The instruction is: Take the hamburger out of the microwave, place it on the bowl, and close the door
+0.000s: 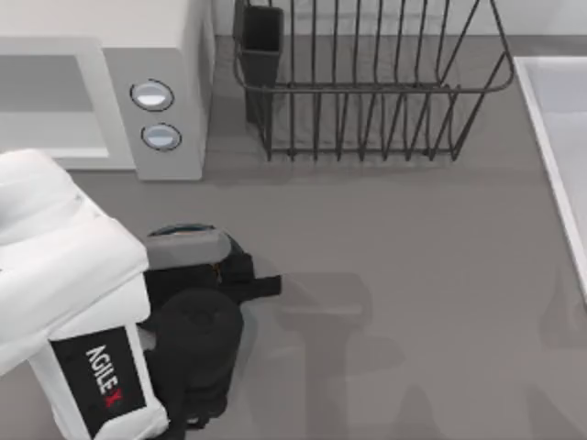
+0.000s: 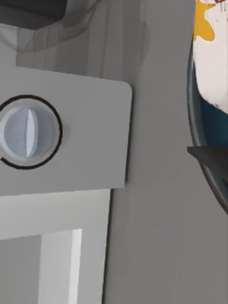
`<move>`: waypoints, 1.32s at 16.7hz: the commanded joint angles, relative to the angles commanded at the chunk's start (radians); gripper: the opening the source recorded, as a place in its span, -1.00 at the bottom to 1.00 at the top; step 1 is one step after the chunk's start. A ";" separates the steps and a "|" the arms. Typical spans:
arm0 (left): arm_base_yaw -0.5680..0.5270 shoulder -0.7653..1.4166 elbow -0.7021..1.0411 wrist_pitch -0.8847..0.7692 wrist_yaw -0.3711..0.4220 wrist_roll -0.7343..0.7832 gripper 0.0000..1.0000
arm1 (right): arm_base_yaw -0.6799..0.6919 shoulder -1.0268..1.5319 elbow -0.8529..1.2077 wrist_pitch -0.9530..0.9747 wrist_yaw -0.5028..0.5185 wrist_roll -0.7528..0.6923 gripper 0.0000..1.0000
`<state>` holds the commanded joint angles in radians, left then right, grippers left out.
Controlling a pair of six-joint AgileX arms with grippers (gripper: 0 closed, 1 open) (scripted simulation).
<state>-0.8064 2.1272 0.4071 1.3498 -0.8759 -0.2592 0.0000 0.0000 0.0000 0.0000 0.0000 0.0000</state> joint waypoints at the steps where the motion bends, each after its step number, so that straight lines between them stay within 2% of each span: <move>1: 0.000 0.000 0.000 0.000 0.000 0.000 -1.00 | 0.000 0.000 0.000 0.000 0.000 0.000 1.00; 14: 0.000 0.000 0.000 0.000 0.000 0.000 0.96 | 0.000 0.000 0.000 0.000 0.000 0.000 1.00; 22: 0.000 0.000 0.000 0.000 0.000 0.000 1.00 | 0.000 0.000 0.000 0.000 0.000 0.000 1.00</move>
<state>-0.8064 2.1272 0.4071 1.3498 -0.8759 -0.2592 0.0000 0.0000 0.0000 0.0000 0.0000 0.0000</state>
